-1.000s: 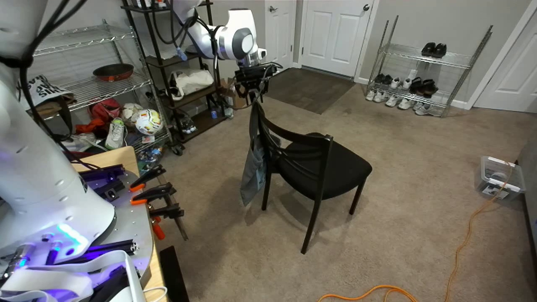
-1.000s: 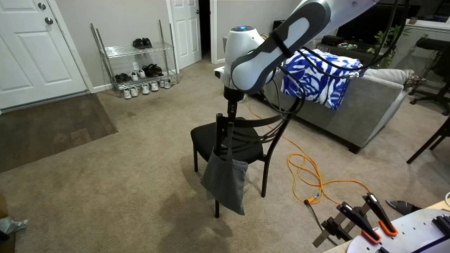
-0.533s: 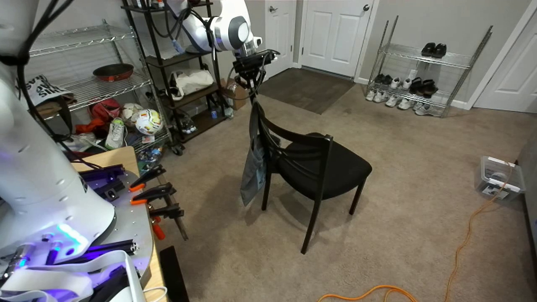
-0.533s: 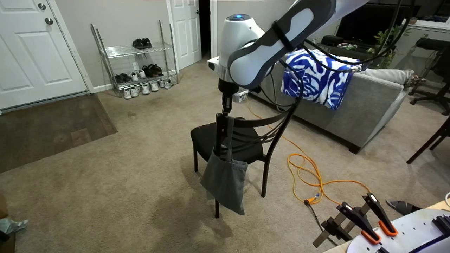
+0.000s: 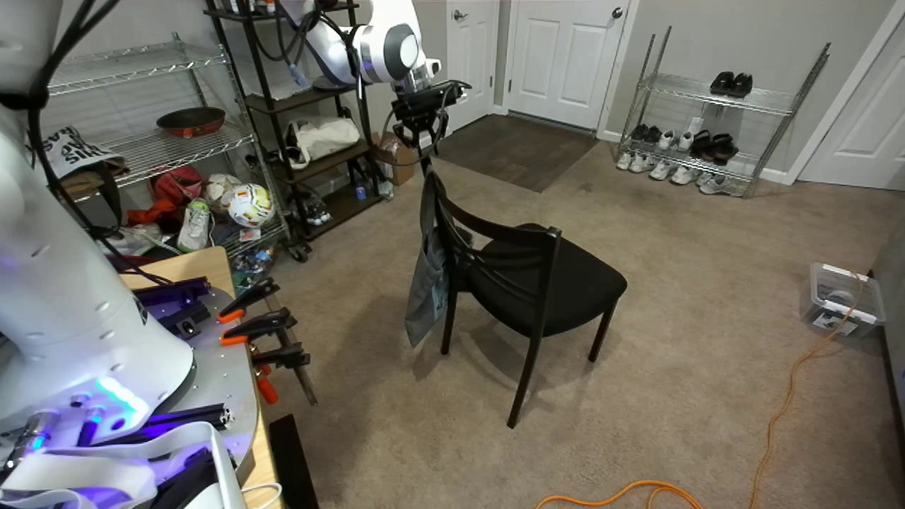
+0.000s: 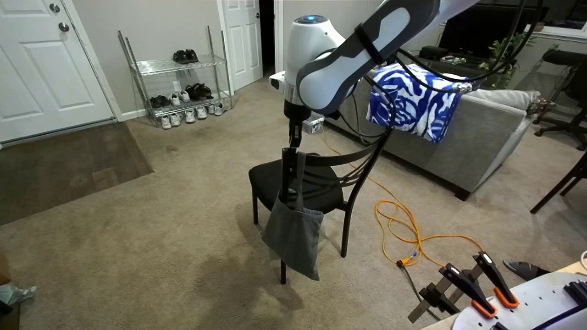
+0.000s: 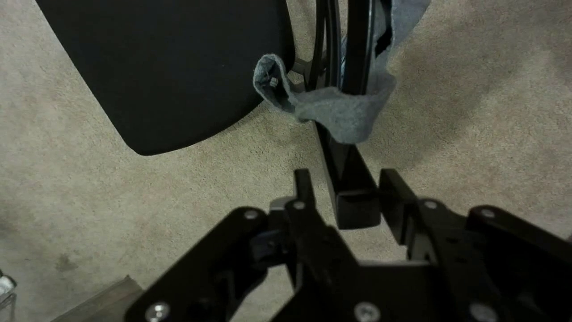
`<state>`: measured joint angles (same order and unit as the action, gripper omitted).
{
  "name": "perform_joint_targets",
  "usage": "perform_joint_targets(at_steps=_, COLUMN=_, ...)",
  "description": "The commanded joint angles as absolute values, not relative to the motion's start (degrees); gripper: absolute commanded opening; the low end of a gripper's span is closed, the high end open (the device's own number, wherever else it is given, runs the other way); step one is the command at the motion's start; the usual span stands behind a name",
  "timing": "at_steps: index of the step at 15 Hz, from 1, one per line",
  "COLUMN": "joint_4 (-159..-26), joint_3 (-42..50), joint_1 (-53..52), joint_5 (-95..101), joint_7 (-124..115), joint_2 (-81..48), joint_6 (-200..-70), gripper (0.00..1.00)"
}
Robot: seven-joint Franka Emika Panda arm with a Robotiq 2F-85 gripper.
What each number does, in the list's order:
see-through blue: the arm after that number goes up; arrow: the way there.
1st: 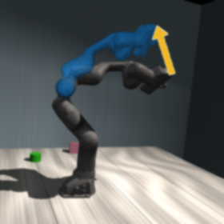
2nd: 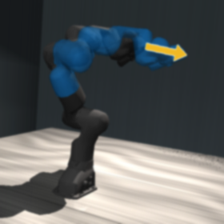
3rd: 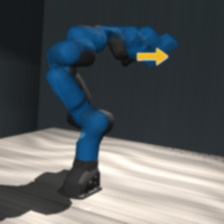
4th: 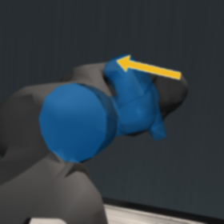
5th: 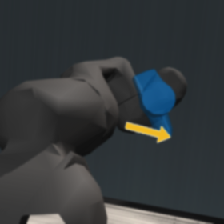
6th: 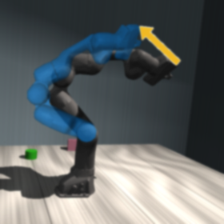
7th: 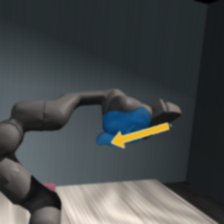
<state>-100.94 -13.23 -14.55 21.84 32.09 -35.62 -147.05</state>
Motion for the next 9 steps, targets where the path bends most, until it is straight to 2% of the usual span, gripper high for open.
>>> perform_joint_targets(at_steps=1, joint_4=-102.46, joint_3=-13.66, joint_1=-14.02, joint_5=20.92, joint_7=32.09, joint_2=-34.57, joint_6=-145.88, gripper=0.73)
perform_joint_targets(at_steps=5, joint_4=-102.64, joint_3=-13.76, joint_1=-13.86, joint_5=20.58, joint_7=32.15, joint_2=-35.14, joint_6=-145.28, gripper=0.98)
perform_joint_targets(at_steps=9, joint_4=-102.92, joint_3=-13.70, joint_1=-13.50, joint_5=19.86, joint_7=31.85, joint_2=-35.50, joint_6=-144.70, gripper=1.00)
